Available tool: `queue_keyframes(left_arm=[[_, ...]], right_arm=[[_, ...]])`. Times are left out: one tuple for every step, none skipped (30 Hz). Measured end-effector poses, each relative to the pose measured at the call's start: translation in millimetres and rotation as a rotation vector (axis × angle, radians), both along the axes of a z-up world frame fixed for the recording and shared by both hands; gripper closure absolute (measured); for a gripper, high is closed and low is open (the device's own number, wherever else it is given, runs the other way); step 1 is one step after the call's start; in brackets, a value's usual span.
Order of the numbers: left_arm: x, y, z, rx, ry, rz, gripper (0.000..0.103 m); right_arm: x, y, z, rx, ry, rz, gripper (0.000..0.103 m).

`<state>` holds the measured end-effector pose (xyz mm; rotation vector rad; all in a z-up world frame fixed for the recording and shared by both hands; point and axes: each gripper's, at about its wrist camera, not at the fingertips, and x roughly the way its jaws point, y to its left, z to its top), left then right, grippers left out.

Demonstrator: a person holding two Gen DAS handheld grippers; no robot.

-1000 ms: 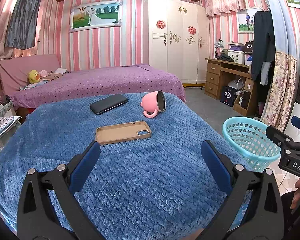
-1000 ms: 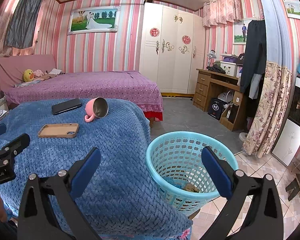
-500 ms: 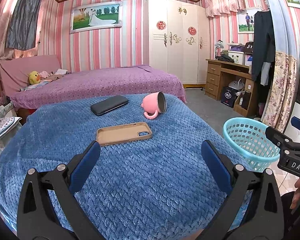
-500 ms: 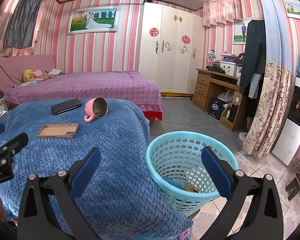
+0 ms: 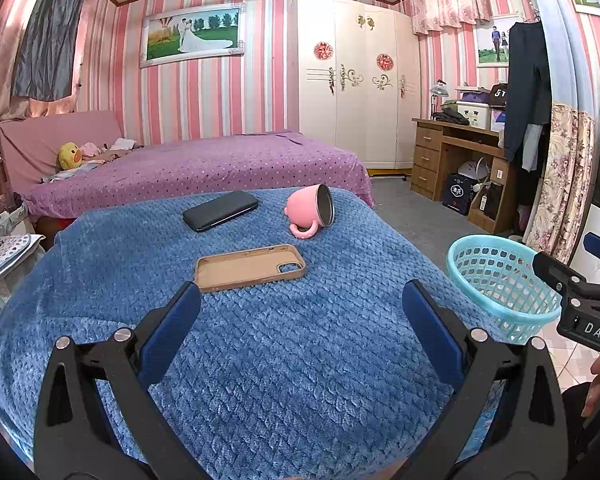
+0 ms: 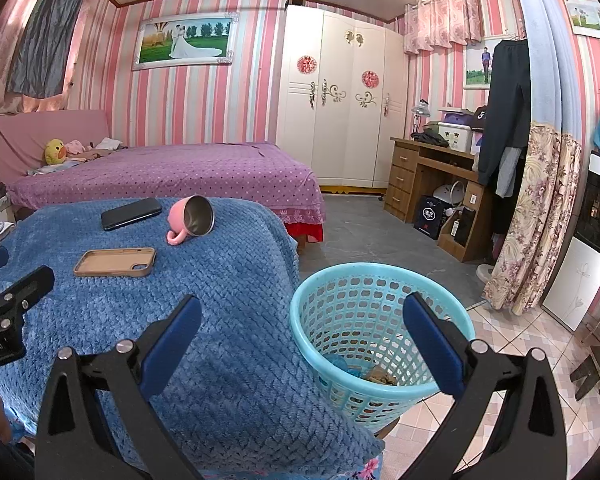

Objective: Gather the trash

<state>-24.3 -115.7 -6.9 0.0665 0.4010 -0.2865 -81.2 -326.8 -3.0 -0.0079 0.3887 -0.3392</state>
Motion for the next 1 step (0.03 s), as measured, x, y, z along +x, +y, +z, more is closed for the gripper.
queue_keyframes(left_arm=[[-0.5, -0.1, -0.1, -0.001, 0.000, 0.000, 0.005]], right_arm=[[-0.1, 0.0, 0.3, -0.001, 0.000, 0.000, 0.005]])
